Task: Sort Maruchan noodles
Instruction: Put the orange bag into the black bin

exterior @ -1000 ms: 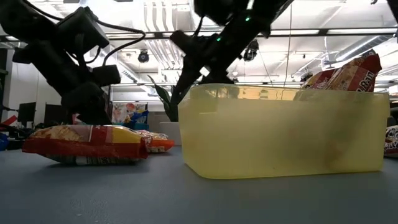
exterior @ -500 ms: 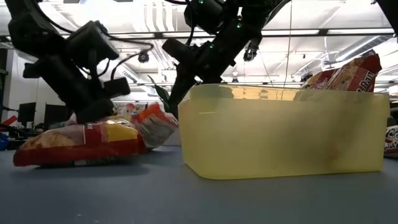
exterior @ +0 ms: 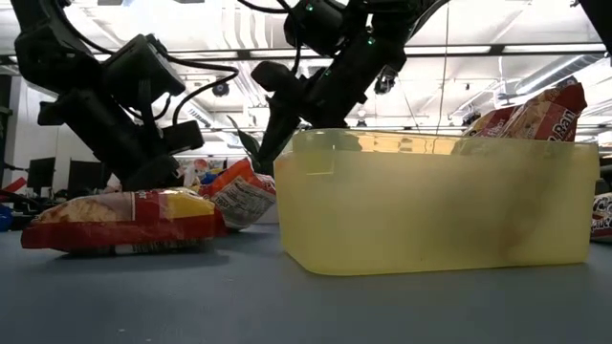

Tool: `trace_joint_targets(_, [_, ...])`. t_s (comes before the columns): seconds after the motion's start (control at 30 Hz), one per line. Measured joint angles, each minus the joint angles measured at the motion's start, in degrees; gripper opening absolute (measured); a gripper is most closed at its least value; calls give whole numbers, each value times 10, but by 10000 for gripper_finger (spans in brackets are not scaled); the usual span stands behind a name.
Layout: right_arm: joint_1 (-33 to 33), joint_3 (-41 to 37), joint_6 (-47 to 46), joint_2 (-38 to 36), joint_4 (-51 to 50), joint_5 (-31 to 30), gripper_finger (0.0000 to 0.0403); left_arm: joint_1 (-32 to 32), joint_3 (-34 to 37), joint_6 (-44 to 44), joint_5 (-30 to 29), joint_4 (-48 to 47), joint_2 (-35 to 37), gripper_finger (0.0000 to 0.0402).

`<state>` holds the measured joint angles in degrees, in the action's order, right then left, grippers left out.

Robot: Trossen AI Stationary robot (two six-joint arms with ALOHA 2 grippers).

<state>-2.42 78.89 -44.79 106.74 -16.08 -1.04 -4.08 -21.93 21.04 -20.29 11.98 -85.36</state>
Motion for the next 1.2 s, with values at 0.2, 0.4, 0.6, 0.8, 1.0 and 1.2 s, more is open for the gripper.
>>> trace_joint_targets(0.2, [8,-1,-32,4,-6,0,291,0,1,0,-1,2,0,0])
trace_joint_targets(0.4, [10,-2,-51,40,52,1,288,0,1,-2,-2,8,0,0])
trace_joint_targets(0.6, [9,-2,-68,68,113,28,273,0,2,-7,-3,12,0,0])
trace_joint_targets(0.8, [5,-2,-66,66,135,24,230,0,2,-8,-4,16,-1,0])
trace_joint_targets(1.0, [5,-2,-54,65,145,19,179,0,2,-7,-5,17,2,0])
trace_joint_targets(1.2, [5,-2,-28,64,153,19,143,0,3,-13,2,-11,47,0])
